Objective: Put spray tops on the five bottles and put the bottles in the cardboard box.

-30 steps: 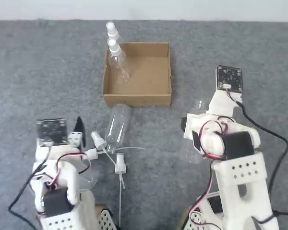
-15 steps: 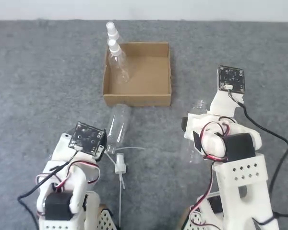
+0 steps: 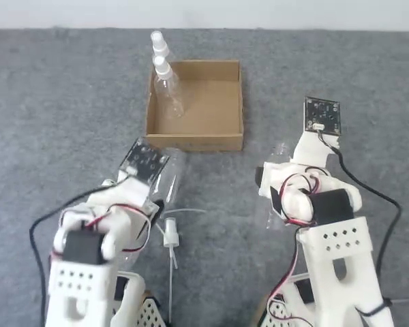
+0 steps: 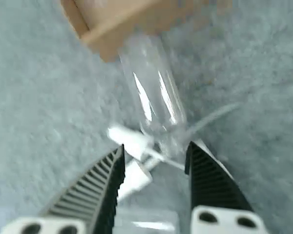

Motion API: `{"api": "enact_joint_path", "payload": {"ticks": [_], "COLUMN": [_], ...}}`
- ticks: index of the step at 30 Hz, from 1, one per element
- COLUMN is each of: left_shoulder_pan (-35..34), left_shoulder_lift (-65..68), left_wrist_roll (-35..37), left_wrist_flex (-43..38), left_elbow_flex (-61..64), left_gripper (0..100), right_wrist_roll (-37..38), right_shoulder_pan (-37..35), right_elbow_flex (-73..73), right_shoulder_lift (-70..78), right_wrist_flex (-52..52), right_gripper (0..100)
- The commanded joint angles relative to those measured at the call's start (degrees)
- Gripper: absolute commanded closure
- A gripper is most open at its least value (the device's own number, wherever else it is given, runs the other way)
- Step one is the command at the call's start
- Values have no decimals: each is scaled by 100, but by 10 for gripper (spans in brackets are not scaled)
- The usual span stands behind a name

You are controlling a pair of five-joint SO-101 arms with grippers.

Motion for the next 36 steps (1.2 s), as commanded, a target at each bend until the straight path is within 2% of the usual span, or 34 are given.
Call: {"api": "enact_joint_path", "payload": {"ticks": [1, 9, 11, 20, 36], "left_shoulder_pan": [105, 1099, 1231, 1248, 1240], "left_shoulder_lift": [765, 2295, 2752, 4123, 4264], "left_wrist_roll": [607, 1802, 1899, 1925, 2233], "left_wrist_flex": [105, 193, 369, 396, 70], "left_elbow_flex": [-558, -866, -1130, -1429, -1437], "left_gripper": [811, 811, 811, 815, 816], "right_wrist_roll": [-88, -88, -88, -88, -88], "right_shoulder_pan": [66, 66, 66, 75, 75], "right_elbow_flex": [-79, -79, -79, -70, -70], "right_shoulder_lift": [-224, -224, -224, -215, -207], "right_wrist_flex": [-215, -207, -207, -215, -207], "right_gripper": [979, 979, 979, 979, 979]}}
